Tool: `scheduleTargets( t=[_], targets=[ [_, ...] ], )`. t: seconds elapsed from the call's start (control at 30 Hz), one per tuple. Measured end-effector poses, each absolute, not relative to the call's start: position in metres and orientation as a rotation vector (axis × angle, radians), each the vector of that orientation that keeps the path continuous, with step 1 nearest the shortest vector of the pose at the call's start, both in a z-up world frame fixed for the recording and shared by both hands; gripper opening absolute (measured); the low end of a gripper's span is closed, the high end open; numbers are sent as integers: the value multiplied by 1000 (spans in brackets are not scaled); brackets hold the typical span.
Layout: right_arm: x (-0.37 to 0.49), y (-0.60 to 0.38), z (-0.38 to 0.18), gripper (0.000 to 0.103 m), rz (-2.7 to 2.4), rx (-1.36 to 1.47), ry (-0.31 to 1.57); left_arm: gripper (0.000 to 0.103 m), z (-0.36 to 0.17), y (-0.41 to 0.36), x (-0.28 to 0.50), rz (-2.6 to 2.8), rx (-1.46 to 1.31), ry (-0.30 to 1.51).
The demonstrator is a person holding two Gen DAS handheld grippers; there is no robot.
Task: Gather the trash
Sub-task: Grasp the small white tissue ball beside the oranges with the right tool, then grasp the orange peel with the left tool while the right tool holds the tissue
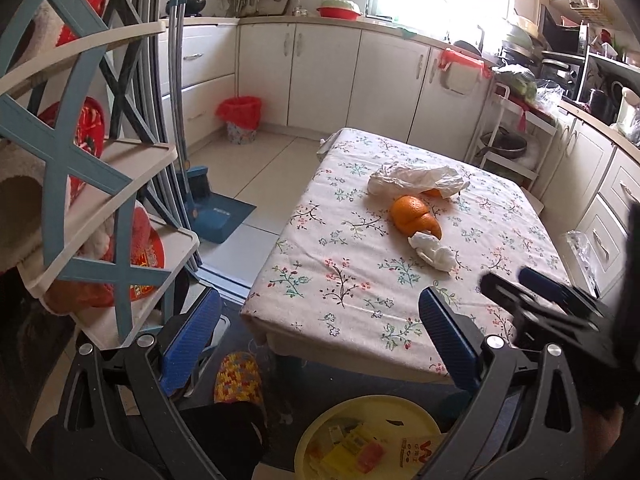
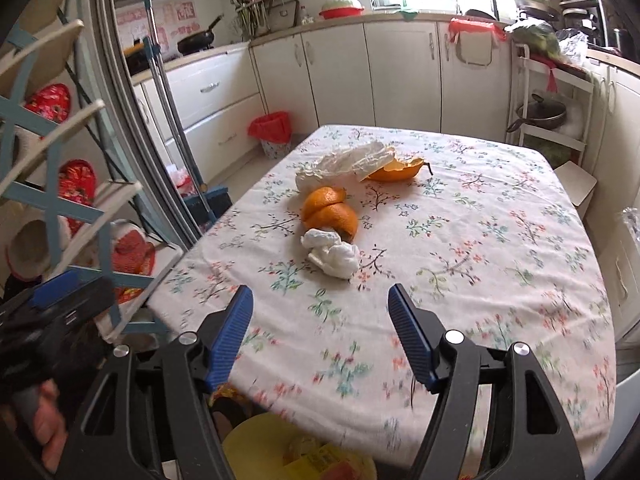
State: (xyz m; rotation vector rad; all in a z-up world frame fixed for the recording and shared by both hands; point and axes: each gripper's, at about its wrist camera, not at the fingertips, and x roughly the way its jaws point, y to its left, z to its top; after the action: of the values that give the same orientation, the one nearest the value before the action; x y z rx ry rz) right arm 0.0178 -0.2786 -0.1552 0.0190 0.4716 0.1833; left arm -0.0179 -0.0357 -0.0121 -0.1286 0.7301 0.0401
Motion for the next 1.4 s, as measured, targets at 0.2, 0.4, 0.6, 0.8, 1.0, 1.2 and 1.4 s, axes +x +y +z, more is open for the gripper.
scheduleTargets(
  t=[0.2,0.4,0.6,0.8,1.0,1.2,1.4],
  targets=[
    [75,-287,-185,56,169,28,542,95,-17,-37,-14,34,-135,753],
    [112,-285,-216,50,186,31,613,95,-22,-39,-5,30,-133,771],
    [117,-288,-231,23,224,21,655,95,-26,-44,6,28,-119,788],
    [105,-328,-237,17,217,47,686,95,-30,-57,30,9,-103,814],
    [99,-366,-247,17,208,80,766,95,-42,-95,75,-54,-84,864],
    [90,-385,-247,31,235,155,744,95,-54,-128,130,-82,-64,872],
    [94,-393,-249,34,256,182,743,95,-71,-130,177,-88,-108,917]
  ],
)
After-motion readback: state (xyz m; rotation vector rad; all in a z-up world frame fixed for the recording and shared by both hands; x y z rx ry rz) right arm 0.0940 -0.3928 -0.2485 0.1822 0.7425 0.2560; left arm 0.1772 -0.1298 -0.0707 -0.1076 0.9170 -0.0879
